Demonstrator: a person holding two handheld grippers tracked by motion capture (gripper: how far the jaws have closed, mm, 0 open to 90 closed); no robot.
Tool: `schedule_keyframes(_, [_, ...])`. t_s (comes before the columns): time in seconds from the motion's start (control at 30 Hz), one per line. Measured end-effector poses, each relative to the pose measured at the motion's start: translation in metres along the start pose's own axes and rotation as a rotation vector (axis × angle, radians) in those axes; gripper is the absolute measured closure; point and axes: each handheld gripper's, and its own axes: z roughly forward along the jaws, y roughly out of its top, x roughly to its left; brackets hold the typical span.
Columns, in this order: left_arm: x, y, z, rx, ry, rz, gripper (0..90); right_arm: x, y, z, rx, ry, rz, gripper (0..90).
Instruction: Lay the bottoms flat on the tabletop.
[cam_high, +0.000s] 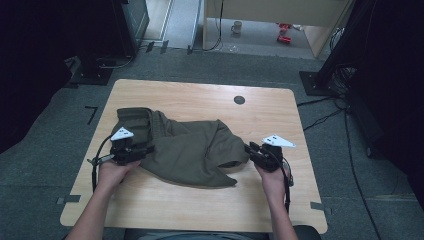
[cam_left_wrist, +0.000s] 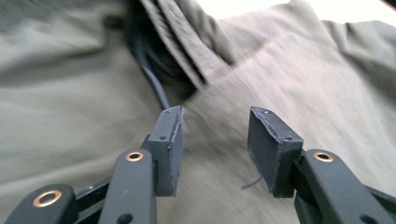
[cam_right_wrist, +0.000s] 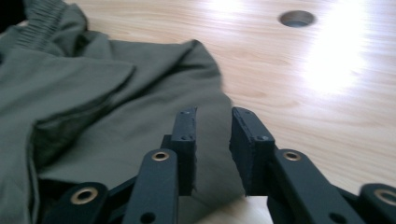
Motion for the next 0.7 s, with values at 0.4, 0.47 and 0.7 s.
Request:
schedule_keyframes(0.4, [-0.019,0.010,0.043,0.041,0.072,0.046,54.9,0.019,0.012,0.041,0.057,0.122,-0.075,66.5])
schedule_keyframes(0.47, [-0.020,0.013,0.047,0.042,0.069,0.053,54.9,0.019,0.013,0.043,0.055,0.133,-0.069,65.9])
schedule_keyframes(0.7, [-0.011,0.032,0.065,0.043,0.069,0.036,54.8,0.020,0.026,0.064,0.079,0.163,-0.113,61.7])
